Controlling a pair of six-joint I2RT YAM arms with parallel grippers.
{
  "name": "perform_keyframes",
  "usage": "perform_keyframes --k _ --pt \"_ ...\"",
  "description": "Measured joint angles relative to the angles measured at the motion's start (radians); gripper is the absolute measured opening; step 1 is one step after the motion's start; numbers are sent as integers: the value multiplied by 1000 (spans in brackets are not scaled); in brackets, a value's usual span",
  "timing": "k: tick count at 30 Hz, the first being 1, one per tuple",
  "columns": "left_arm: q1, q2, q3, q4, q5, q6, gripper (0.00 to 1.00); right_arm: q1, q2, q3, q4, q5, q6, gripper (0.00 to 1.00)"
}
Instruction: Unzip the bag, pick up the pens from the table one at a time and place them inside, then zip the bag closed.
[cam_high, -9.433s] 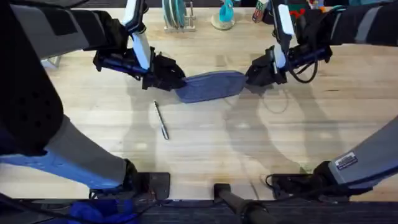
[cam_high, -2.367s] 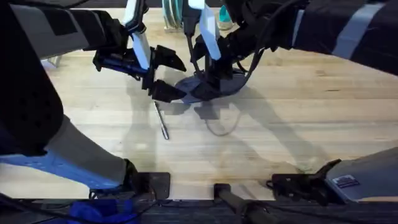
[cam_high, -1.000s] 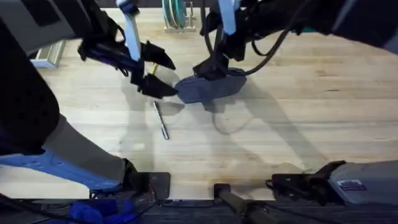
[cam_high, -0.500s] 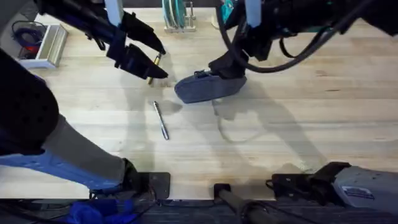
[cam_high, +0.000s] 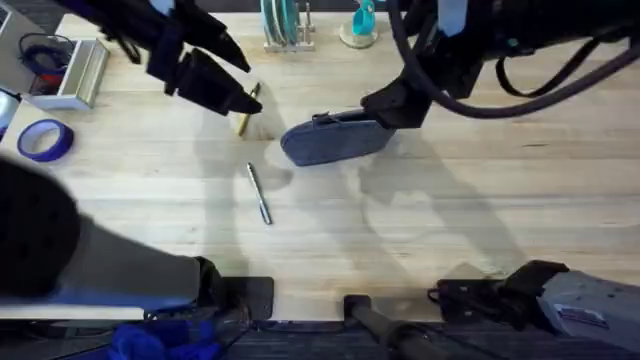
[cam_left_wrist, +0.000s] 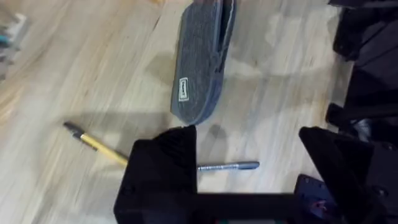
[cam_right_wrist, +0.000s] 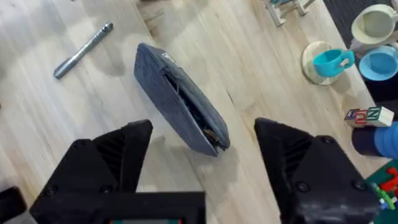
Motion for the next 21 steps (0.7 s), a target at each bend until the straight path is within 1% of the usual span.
perform_keyframes --k 4,6,11,15,17,18,20,21 --pt "0 -127 0 3 -35 -70 997 0 0 16 -18 4 0 995" --pt "0 -187 0 7 -56 -117 997 0 0 22 -30 8 0 995" --pt "0 -321 2 39 -140 -284 997 -18 0 52 -63 11 0 996" --pt "0 -400 2 39 -194 -389 997 -50 0 77 -66 11 0 995" --pt "0 -433 2 38 -219 -441 996 -66 0 86 -70 12 0 949" --pt "0 -469 2 37 -251 -502 996 -83 0 98 -99 15 2 719" --pt "0 -487 2 37 -267 -529 997 -91 1 115 -132 15 3 424" --pt "0 -494 2 35 -272 -538 997 -94 1 125 -147 15 3 292"
